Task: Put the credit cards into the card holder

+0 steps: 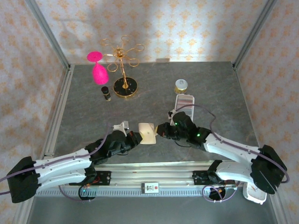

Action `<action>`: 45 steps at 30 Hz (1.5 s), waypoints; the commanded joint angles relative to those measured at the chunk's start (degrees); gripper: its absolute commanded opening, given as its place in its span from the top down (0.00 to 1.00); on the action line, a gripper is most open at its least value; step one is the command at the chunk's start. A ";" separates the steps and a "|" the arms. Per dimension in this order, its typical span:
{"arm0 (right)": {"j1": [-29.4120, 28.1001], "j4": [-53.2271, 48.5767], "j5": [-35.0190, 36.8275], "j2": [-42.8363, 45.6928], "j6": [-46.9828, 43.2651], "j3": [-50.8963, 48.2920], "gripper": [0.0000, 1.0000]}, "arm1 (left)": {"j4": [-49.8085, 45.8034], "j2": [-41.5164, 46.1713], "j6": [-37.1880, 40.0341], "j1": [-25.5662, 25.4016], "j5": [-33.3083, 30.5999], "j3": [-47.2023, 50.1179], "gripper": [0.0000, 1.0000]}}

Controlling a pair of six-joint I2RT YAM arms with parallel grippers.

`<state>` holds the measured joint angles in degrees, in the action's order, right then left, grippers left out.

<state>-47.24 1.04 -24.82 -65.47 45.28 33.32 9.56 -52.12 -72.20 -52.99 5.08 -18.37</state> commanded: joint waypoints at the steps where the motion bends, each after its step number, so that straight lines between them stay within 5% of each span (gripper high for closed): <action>1: -1.09 4.79 0.64 -2.60 1.20 -1.71 1.00 | 5.13 -2.90 -0.30 2.13 1.23 2.05 0.91; 10: -1.60 10.52 0.60 -11.55 1.57 -1.54 1.00 | 4.59 -14.50 1.37 5.85 6.50 0.00 0.70; 19: -2.06 9.77 3.39 -11.04 1.78 -2.08 1.00 | -4.26 -14.27 2.42 6.44 3.48 -3.10 0.26; 27: -2.24 10.26 2.59 -9.07 2.03 -2.12 1.00 | -11.52 -13.93 6.87 6.41 1.20 -8.95 0.10; 34: -2.24 8.90 3.59 -8.83 1.75 -1.80 1.00 | -15.19 -17.20 7.84 6.45 -0.64 -10.98 0.17; 42: -2.24 1.07 11.67 -7.65 2.58 -1.42 1.00 | -17.94 -16.83 4.47 7.40 -2.00 -8.71 0.52; 45: -2.15 -2.09 14.40 -8.38 3.46 -1.18 1.00 | -17.17 -16.45 3.31 8.81 -0.20 -6.62 0.57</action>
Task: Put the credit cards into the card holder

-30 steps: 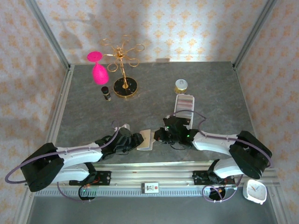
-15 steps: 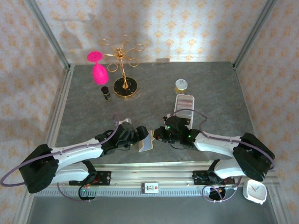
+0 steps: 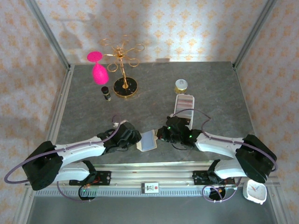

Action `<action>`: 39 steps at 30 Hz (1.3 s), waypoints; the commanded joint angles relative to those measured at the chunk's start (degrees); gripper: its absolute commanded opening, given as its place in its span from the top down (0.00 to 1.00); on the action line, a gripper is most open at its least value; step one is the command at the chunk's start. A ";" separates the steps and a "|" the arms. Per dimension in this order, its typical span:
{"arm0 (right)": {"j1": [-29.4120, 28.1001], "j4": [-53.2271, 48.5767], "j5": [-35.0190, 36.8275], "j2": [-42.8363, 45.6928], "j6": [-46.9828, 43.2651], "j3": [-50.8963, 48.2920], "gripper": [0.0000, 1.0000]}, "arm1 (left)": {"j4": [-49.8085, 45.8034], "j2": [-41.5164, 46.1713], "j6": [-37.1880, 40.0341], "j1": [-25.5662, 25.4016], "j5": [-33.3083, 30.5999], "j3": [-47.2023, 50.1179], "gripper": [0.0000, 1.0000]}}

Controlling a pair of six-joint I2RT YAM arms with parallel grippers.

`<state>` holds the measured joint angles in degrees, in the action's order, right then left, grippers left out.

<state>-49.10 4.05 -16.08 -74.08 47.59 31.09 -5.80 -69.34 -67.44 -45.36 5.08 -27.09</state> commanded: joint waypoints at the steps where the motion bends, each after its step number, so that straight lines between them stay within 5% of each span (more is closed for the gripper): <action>1: -0.21 -6.25 6.25 -0.40 1.27 1.25 1.00 | -0.81 1.05 -1.63 1.44 0.42 3.09 0.59; 9: -0.20 -10.83 8.25 -3.80 2.46 2.92 0.96 | 6.73 3.23 -3.79 3.27 4.49 10.16 0.65; 13: -0.79 -16.28 8.55 0.77 2.59 4.91 0.56 | 10.09 3.47 -2.70 3.47 6.29 11.18 0.66; 16: -0.97 -18.62 8.68 5.89 2.59 5.34 0.47 | 11.45 3.42 -2.44 3.44 6.91 11.44 0.70; 23: -3.15 -19.55 2.24 6.68 0.26 7.29 0.48 | 15.12 4.64 -2.96 3.49 7.77 13.66 0.71; 30: -9.74 -19.45 3.78 -8.14 -1.87 15.39 0.53 | 17.34 4.85 -3.33 3.45 8.32 14.98 0.77; 39: -10.75 -19.95 6.48 -16.58 0.42 16.49 0.52 | 18.63 3.47 -3.14 3.47 9.11 15.05 0.84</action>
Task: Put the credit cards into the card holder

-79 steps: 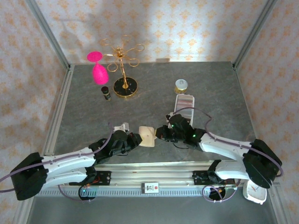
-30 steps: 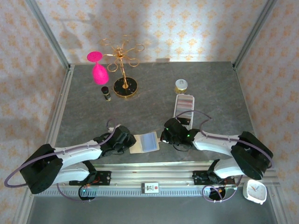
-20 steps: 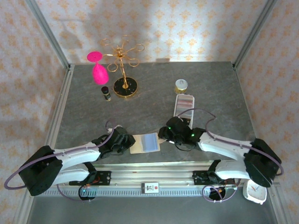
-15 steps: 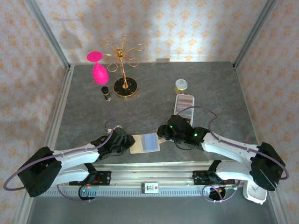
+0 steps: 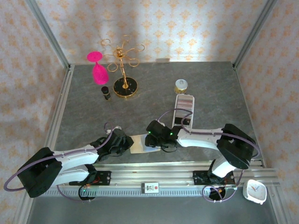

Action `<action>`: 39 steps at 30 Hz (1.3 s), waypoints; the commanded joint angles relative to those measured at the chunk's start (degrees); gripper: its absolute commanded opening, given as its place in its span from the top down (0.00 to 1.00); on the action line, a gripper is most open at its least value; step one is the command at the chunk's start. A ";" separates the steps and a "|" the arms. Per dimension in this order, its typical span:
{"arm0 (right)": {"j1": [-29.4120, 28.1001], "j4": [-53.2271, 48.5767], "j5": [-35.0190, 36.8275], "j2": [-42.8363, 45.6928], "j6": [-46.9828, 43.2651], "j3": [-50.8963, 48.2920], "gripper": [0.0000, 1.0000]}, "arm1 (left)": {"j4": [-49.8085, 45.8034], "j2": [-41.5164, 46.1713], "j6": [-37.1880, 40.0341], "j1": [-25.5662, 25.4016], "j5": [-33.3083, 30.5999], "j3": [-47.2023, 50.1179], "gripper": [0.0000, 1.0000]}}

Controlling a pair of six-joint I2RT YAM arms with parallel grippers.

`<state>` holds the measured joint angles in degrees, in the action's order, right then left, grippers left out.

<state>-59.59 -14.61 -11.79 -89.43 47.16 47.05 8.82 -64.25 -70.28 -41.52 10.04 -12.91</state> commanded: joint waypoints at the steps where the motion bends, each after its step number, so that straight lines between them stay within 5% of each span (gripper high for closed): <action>1: -0.32 -1.30 2.19 -1.66 0.90 0.43 0.52 | 3.99 -1.80 -0.30 -0.41 4.22 0.80 0.84; 39: -0.50 23.42 -10.36 -2.45 11.98 -3.89 0.47 | 5.60 -3.16 -0.38 -0.41 5.16 1.45 0.97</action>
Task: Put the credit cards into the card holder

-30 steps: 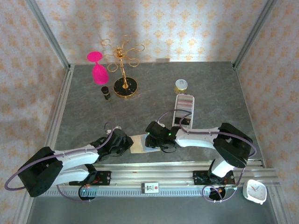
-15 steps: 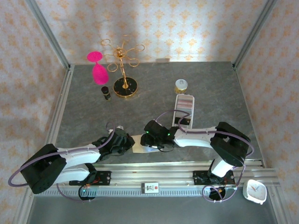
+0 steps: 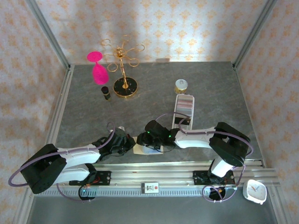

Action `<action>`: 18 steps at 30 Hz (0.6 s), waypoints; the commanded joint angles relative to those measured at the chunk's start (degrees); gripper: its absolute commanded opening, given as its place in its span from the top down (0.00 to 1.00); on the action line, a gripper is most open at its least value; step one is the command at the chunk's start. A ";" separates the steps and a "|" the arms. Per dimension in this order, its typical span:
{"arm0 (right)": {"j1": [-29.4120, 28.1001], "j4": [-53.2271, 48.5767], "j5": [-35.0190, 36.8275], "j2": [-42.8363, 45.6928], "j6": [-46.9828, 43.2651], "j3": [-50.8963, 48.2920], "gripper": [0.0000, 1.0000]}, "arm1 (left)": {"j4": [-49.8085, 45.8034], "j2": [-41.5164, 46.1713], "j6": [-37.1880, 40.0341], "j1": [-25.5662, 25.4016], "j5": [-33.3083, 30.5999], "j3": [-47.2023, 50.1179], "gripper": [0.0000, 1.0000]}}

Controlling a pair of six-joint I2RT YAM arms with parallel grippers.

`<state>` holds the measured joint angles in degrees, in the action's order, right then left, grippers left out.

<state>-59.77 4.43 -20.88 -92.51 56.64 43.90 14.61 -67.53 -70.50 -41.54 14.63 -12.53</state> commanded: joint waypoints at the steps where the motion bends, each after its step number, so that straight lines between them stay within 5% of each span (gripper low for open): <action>1: -0.35 4.89 -1.48 0.73 2.88 -0.75 0.47 | -0.41 0.11 -0.16 -0.34 0.47 1.11 0.97; 18: -0.24 8.32 3.84 10.32 5.33 -2.78 0.46 | -0.73 0.44 -0.35 -0.34 0.40 1.46 0.98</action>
<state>-59.77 13.26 -20.99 -85.71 61.95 42.22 14.85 -67.48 -70.52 -41.54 14.63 -12.16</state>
